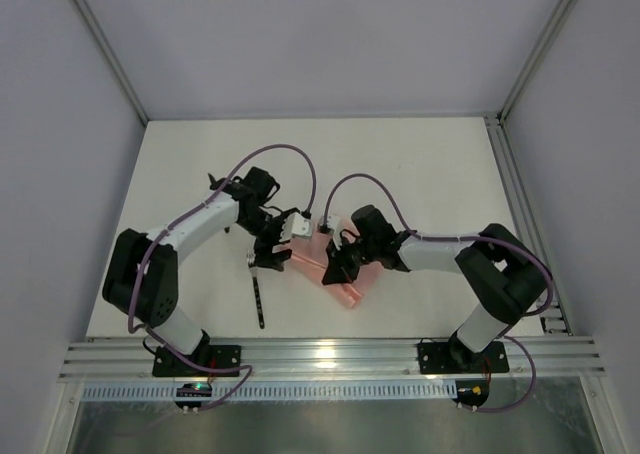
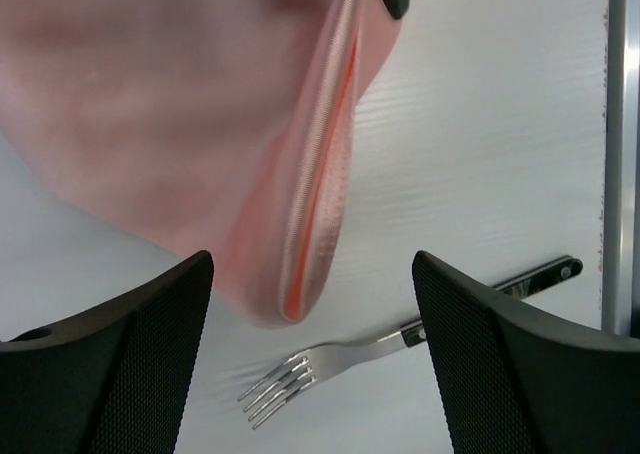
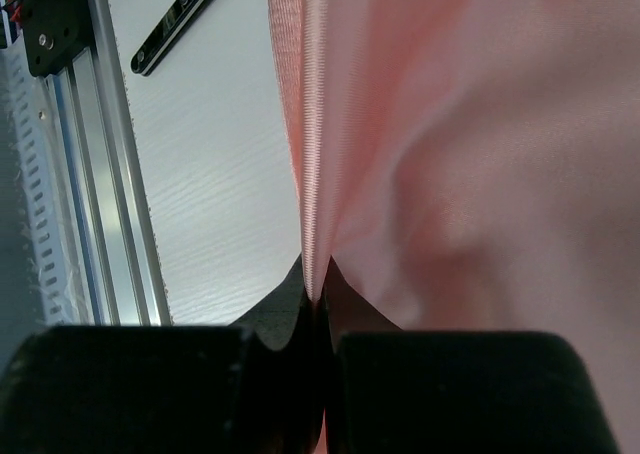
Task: Fold the napkin into a case and place the utensils inside
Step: Pick up the lower triangle-folded napkin from the center of the board.
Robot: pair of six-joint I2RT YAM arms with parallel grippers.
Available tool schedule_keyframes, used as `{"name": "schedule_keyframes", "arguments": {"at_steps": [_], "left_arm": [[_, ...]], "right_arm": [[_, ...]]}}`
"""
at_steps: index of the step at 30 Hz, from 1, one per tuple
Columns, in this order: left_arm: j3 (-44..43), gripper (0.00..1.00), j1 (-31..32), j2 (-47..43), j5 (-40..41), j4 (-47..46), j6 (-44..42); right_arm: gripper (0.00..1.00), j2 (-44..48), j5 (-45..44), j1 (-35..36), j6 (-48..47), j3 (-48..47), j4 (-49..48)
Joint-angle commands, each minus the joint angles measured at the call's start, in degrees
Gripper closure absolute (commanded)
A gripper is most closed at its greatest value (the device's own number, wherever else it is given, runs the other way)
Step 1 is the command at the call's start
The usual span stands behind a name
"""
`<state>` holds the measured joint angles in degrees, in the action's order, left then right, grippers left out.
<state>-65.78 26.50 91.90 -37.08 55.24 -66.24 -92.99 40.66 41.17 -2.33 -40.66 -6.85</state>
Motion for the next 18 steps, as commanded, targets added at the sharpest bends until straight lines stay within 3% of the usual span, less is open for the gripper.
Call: {"name": "schedule_keyframes", "arguments": {"at_steps": [1,5,6,9,11,13,16,18], "left_arm": [[1.1,0.18,0.0,0.1,-2.8,-13.6,8.1],[0.9,0.3,0.1,2.3,-2.4,-16.5,11.0],[0.6,0.45,0.1,2.7,-2.6,-16.0,10.8],[0.0,0.71,0.1,3.6,-3.7,-13.6,9.4],[-0.1,0.8,0.1,3.7,-3.5,-11.7,8.5],[-0.3,0.99,0.1,4.1,-2.9,-11.1,8.4],[-1.5,1.0,0.1,4.4,-2.6,-9.9,10.2],[-2.3,1.0,0.1,4.6,-2.6,-8.8,11.3]], "right_arm": [[0.96,-1.6,4.9,-0.7,1.0,-0.2,-4.7],[0.96,-1.8,5.8,-1.1,1.3,0.0,-5.8],[0.96,-1.8,6.0,-1.4,1.4,0.1,-6.1],[0.96,-1.8,6.6,-1.8,1.5,0.3,-6.6],[0.96,-1.8,6.6,-1.9,1.5,0.5,-6.8],[0.96,-1.5,6.2,-2.0,1.5,0.4,-6.2],[0.67,-0.8,2.3,-2.1,1.5,-0.1,-3.3],[0.57,0.3,0.3,-2.0,1.7,0.4,-2.3]]}}
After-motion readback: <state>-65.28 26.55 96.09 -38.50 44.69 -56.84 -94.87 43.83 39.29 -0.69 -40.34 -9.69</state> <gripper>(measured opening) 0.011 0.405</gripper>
